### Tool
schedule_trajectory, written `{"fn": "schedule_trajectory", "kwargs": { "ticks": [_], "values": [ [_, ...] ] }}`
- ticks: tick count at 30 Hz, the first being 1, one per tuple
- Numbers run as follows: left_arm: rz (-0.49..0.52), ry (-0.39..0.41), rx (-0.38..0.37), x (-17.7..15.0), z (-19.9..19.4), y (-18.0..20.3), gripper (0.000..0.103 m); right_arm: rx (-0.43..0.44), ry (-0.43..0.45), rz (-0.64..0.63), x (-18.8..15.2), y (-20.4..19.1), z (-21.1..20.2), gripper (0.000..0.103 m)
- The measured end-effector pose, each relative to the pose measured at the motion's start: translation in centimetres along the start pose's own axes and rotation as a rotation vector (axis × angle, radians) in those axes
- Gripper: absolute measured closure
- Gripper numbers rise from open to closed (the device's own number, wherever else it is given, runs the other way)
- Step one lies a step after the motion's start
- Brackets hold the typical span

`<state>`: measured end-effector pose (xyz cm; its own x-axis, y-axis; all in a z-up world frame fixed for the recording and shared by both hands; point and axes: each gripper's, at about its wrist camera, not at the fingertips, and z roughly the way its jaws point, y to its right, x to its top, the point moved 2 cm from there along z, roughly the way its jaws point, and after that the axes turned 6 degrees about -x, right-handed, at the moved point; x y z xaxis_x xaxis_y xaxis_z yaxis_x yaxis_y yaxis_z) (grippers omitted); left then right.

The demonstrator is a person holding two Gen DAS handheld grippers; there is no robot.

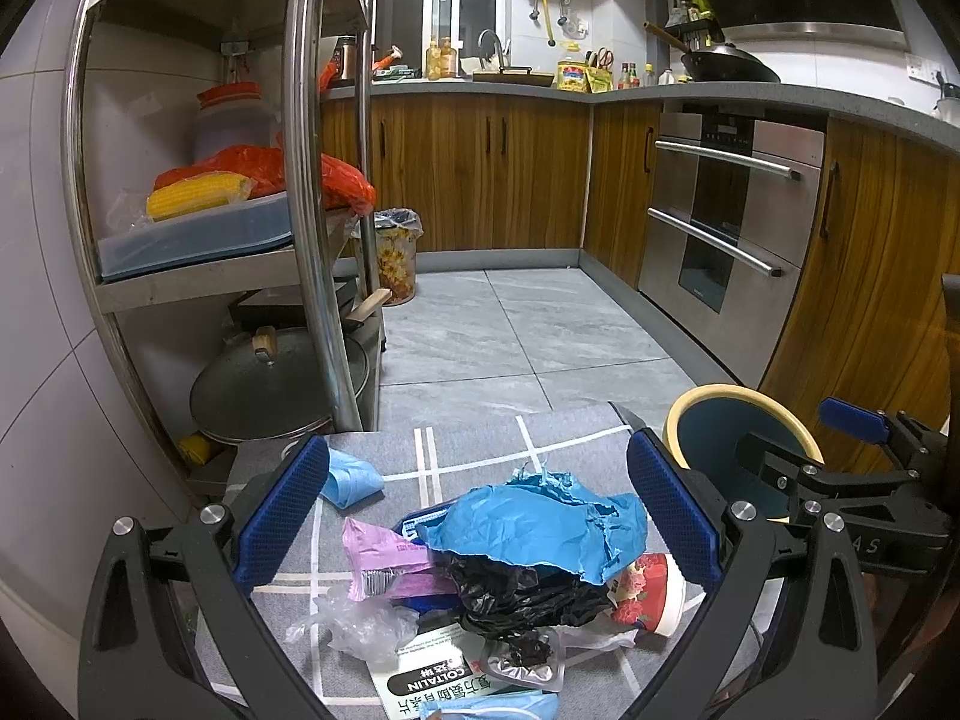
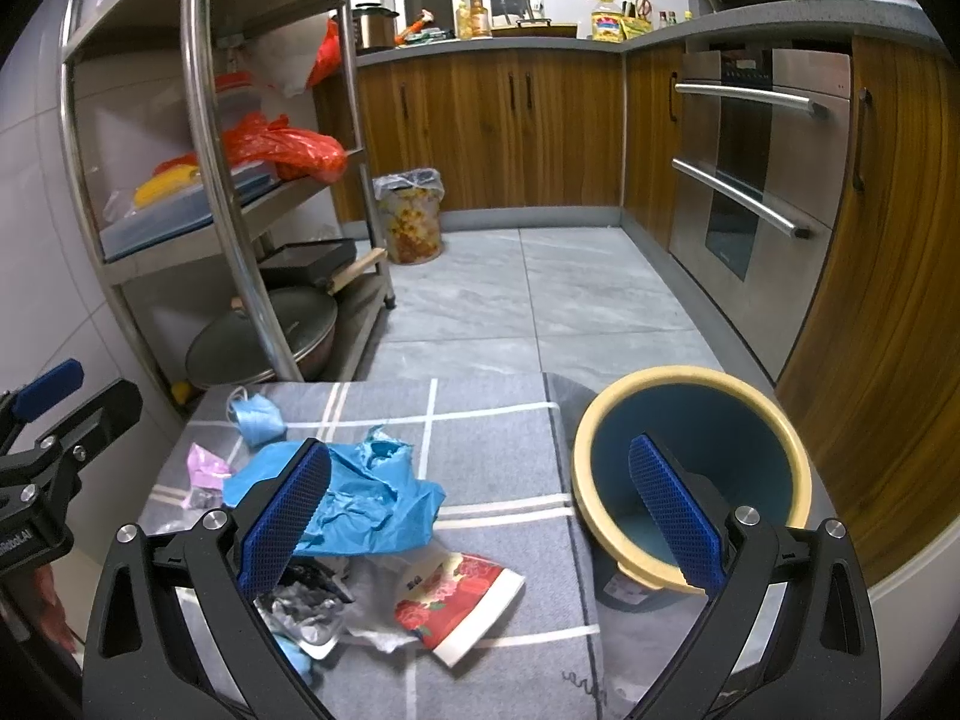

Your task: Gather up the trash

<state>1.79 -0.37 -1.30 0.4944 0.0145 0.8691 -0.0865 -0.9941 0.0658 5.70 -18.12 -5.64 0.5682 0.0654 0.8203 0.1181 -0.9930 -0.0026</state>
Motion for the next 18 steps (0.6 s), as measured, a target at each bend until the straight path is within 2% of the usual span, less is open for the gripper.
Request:
{"fn": "schedule_trajectory", "kwargs": {
  "ticks": [14,18],
  "values": [
    [0.031,-0.014,-0.003,0.6,0.5,-1.5,0.006,0.034,-0.057,0.036,-0.1,0.0,1.4,0.004],
    [0.072,-0.009,0.061,1.3,1.4,-3.5,0.006,0.074,-0.086,0.056,0.5,-0.1,2.4,0.004]
  ]
}}
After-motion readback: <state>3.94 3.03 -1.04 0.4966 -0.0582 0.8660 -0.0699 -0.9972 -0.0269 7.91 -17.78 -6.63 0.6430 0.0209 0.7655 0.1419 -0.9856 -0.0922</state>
